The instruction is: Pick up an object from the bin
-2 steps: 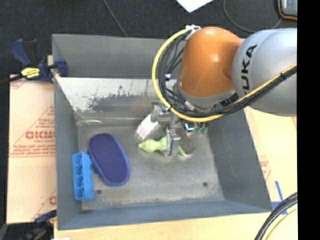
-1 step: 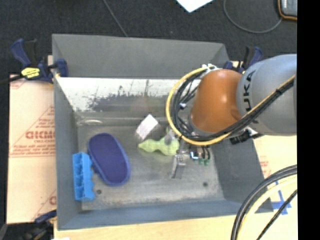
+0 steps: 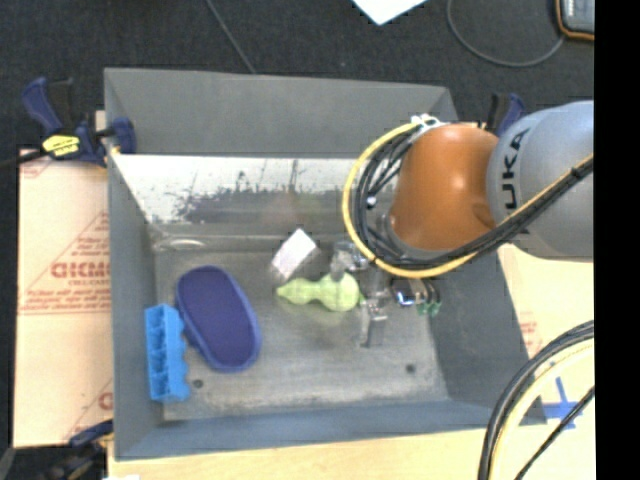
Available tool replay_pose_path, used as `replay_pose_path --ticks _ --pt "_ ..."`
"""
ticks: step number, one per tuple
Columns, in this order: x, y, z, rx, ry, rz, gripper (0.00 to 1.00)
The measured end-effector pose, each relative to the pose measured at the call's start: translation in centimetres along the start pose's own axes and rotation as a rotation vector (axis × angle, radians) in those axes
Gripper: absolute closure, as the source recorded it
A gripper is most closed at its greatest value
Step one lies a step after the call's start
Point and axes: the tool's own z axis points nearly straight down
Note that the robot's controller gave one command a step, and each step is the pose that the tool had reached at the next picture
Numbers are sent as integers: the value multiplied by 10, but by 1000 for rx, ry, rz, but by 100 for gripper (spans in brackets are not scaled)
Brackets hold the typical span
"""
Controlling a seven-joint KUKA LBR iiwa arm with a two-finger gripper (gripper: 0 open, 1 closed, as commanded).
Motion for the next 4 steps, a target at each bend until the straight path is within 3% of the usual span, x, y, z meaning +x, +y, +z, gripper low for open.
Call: replay_pose_path --ticks 1,2,3,4 --pt "-8 7 20 1 -10 44 0" --pt "-1 45 -12 3 -8 -353 0" --pt "-14 -7 67 -1 -12 -39 0" --pt "16 16 83 4 -17 -466 0"
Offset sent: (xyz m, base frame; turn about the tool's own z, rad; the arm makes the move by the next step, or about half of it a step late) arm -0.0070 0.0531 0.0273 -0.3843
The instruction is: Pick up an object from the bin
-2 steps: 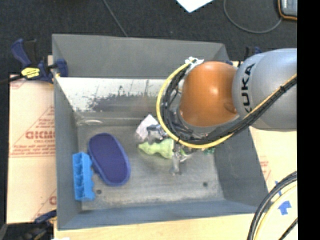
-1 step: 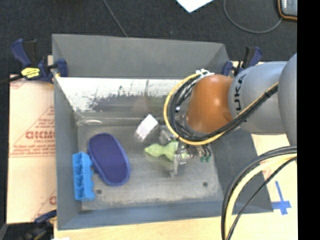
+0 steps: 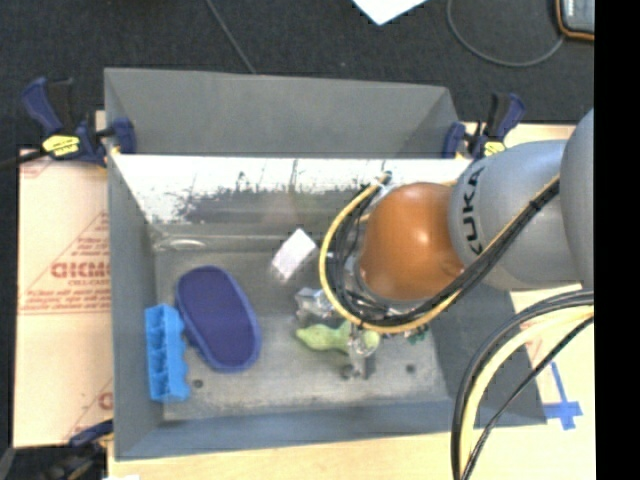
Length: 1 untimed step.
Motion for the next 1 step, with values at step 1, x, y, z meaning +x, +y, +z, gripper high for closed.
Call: replay_pose_path --ticks 1 --pt "-3 -1 -34 -7 9 58 0"
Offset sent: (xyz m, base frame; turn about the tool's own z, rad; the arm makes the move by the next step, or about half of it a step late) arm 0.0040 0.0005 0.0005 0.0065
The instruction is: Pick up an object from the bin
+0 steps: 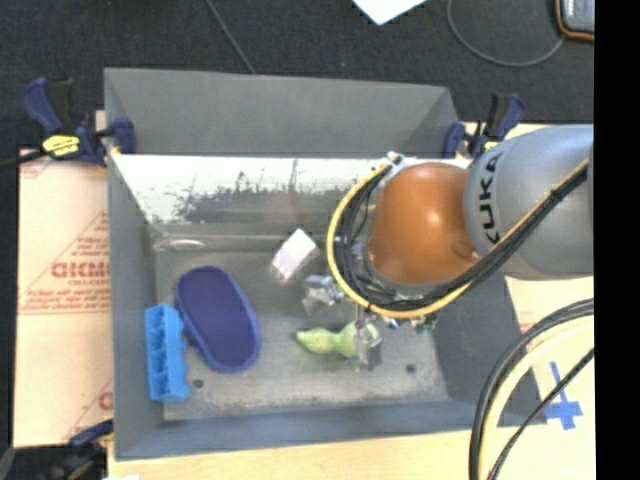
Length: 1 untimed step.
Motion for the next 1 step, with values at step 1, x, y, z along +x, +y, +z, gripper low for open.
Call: replay_pose_path --ticks 1 --pt "-2 -3 31 1 0 -47 100"
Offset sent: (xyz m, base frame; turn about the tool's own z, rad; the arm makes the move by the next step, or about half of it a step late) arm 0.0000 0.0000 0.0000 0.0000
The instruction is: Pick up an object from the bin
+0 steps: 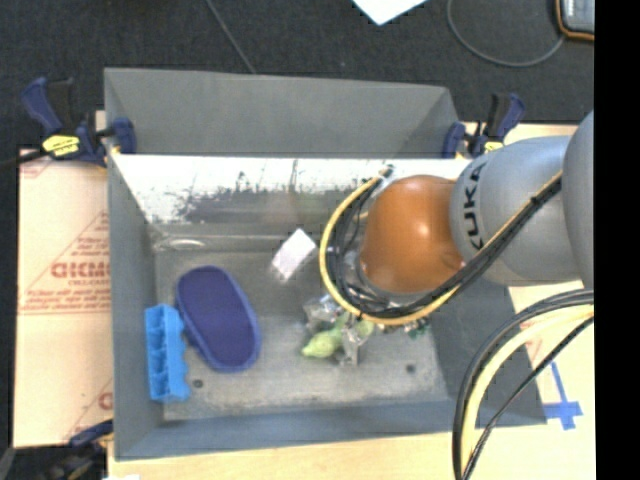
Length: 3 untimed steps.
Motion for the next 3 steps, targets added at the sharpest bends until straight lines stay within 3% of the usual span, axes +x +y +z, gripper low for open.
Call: replay_pose_path --ticks 1,2,3 --pt "0 0 -1 0 0 1 100" --pt "-4 4 -98 -3 2 18 100" --pt "-11 -10 -151 -3 2 60 100"
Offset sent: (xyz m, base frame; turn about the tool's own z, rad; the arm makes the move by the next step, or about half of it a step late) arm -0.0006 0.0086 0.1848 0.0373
